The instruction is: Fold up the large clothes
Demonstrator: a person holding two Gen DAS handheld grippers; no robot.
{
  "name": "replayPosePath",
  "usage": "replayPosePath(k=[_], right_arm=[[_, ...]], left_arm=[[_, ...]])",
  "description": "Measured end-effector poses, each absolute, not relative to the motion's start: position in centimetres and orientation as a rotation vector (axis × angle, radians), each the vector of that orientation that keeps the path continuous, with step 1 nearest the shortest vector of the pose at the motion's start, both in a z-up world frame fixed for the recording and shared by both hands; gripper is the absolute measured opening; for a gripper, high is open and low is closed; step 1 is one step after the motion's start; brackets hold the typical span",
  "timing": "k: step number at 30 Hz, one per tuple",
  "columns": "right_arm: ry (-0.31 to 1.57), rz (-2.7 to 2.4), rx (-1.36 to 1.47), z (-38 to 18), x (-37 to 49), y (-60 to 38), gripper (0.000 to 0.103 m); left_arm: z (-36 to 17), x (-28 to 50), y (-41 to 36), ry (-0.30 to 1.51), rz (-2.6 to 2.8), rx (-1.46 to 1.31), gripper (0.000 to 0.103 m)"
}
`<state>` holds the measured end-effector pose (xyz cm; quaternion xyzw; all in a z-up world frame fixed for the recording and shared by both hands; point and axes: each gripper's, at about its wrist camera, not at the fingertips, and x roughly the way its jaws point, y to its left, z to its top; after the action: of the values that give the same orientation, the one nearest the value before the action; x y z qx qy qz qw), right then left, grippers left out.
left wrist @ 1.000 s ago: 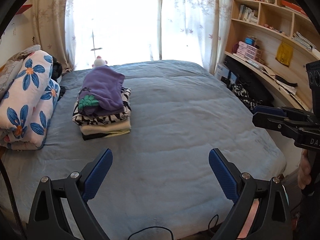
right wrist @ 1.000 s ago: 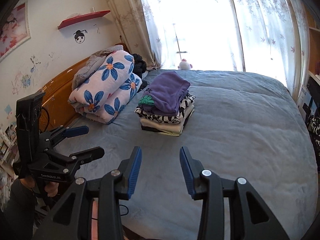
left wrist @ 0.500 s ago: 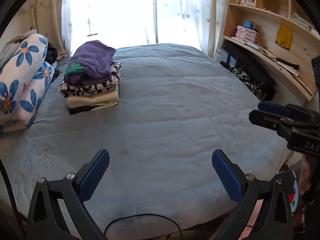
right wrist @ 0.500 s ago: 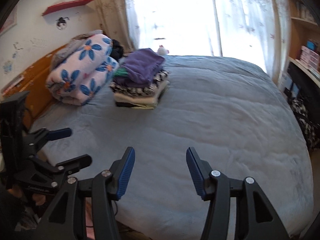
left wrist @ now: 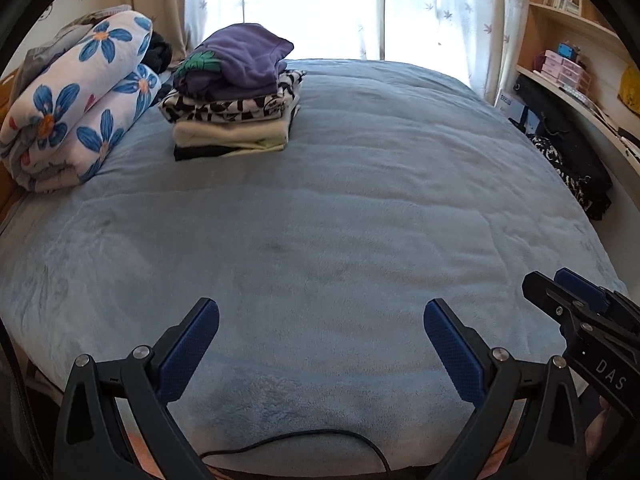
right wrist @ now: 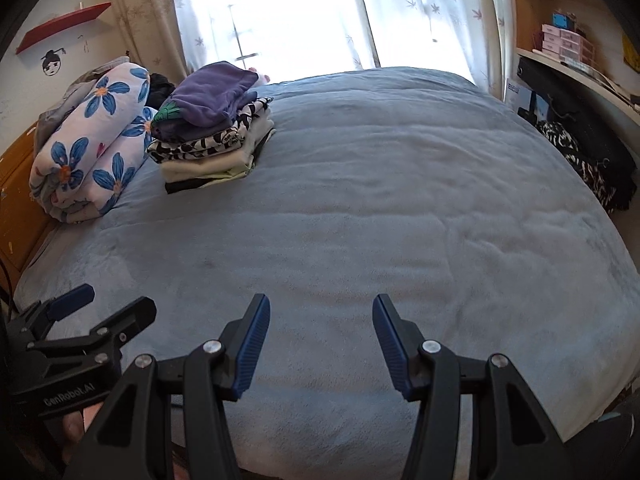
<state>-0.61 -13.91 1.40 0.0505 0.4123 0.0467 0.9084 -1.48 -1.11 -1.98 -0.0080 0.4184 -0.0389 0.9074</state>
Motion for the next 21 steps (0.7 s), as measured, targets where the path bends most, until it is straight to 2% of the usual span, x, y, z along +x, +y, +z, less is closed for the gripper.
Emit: replayPosePath(k=[7, 11, 21], right_arm=[[0.874, 0.069, 0.082, 0.6, -0.6, -13.4, 0.055], [0.888, 0.064, 0.095, 0.1, -0.5, -13.6, 0.065], [0.894, 0.057, 0.097, 0.0, -0.5, -13.4, 0.066]], left_arm=[[-3.5, -1.7, -1.5, 0.906, -0.066, -0.04, 0.102], [-3.7, -1.8, -1.6, 0.912, -0.071, -0.041, 0.102], [-3.3, -1.5, -1.7, 0.908, -0.07, -0.04, 0.102]])
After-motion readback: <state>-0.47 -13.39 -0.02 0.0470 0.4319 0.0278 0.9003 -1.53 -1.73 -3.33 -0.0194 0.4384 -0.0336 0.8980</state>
